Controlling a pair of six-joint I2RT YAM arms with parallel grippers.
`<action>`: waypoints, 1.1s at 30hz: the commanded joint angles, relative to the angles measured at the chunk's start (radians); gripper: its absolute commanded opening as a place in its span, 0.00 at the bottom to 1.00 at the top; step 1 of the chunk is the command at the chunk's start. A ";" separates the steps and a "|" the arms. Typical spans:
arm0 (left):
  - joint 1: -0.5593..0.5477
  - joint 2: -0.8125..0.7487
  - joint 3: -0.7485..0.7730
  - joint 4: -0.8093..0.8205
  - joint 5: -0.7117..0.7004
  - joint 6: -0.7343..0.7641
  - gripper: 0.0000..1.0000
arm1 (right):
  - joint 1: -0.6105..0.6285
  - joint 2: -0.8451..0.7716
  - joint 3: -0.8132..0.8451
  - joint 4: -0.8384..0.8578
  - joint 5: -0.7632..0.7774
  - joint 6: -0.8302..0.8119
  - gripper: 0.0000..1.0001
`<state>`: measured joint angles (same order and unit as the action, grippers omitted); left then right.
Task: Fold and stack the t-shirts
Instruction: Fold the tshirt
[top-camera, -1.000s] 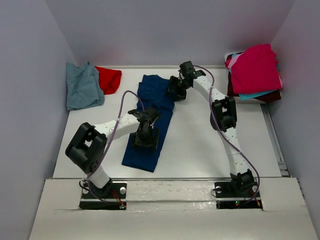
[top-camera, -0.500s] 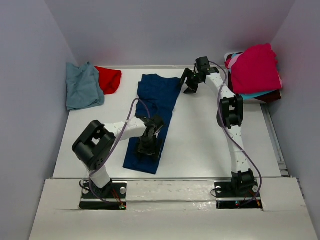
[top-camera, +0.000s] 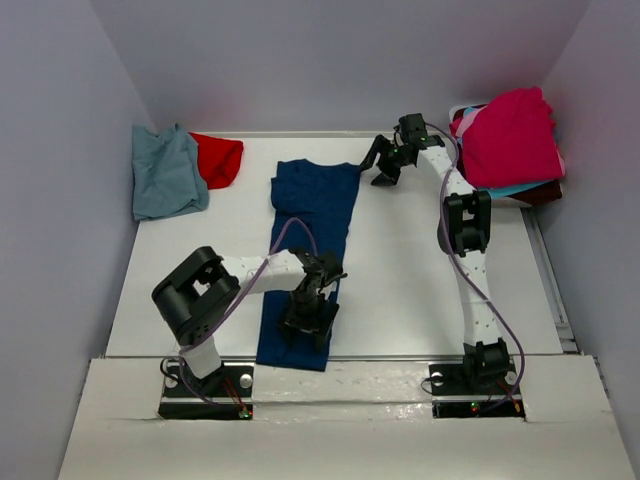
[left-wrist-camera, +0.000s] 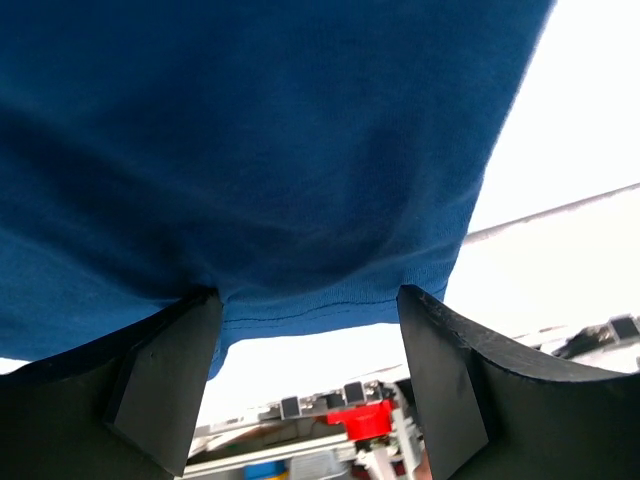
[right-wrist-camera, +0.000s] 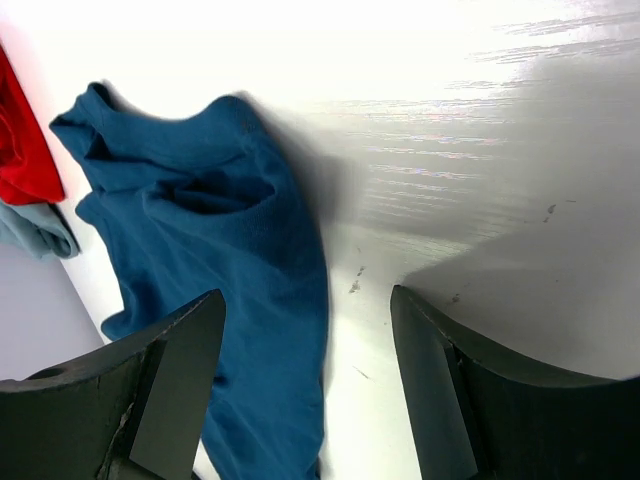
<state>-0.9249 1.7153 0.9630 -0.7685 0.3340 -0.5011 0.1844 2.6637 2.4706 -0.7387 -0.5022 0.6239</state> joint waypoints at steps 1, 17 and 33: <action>-0.054 0.006 -0.001 0.043 0.072 -0.013 0.82 | 0.007 -0.044 -0.025 -0.017 0.002 -0.038 0.74; -0.166 0.007 0.272 -0.054 -0.085 -0.083 0.85 | 0.007 -0.140 -0.099 -0.050 -0.002 -0.078 0.74; 0.277 0.064 0.560 -0.088 -0.426 0.027 0.87 | 0.047 -0.266 -0.151 -0.113 -0.028 -0.078 0.73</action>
<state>-0.7097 1.7214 1.4380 -0.8555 -0.0231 -0.5697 0.1978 2.4996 2.3222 -0.8364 -0.5041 0.5495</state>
